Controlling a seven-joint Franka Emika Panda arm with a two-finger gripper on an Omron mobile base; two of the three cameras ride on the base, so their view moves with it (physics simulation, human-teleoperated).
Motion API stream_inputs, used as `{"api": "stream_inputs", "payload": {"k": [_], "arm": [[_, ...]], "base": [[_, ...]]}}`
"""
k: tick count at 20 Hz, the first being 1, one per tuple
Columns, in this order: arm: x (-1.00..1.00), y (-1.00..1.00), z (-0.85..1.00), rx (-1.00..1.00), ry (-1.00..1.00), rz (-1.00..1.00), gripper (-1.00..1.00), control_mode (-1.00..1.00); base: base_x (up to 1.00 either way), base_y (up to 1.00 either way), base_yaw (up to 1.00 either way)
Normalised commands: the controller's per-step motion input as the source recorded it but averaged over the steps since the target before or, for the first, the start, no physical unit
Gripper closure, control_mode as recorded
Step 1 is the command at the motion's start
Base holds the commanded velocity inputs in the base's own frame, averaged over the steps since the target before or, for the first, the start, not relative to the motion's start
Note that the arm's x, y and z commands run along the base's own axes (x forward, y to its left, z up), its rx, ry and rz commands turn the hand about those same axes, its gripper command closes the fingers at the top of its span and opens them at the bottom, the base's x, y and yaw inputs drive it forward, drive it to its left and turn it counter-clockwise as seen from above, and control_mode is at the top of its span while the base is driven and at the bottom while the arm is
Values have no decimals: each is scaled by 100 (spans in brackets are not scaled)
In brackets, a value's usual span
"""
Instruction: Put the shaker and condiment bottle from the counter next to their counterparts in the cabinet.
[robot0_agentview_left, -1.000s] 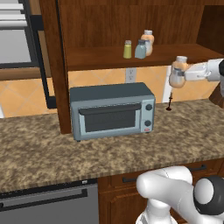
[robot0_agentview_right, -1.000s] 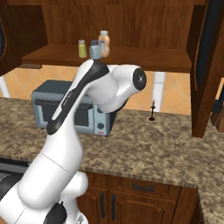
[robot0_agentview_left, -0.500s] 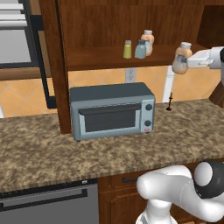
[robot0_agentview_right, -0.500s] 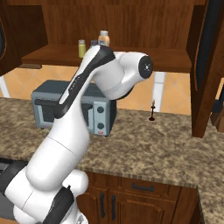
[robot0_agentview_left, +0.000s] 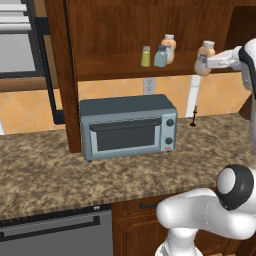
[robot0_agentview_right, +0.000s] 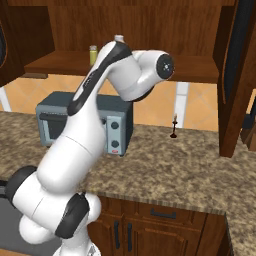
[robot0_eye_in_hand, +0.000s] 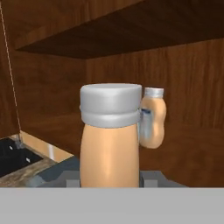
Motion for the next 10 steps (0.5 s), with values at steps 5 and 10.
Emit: {"api": "stream_inputs", "payload": {"k": [5, 10], "arm": [[48, -12, 0, -1, 0, -8, 100, -100], [56, -22, 2, 0, 0, -4, 100, -100]], "base": [[0, 0, 0], [0, 0, 0]]}}
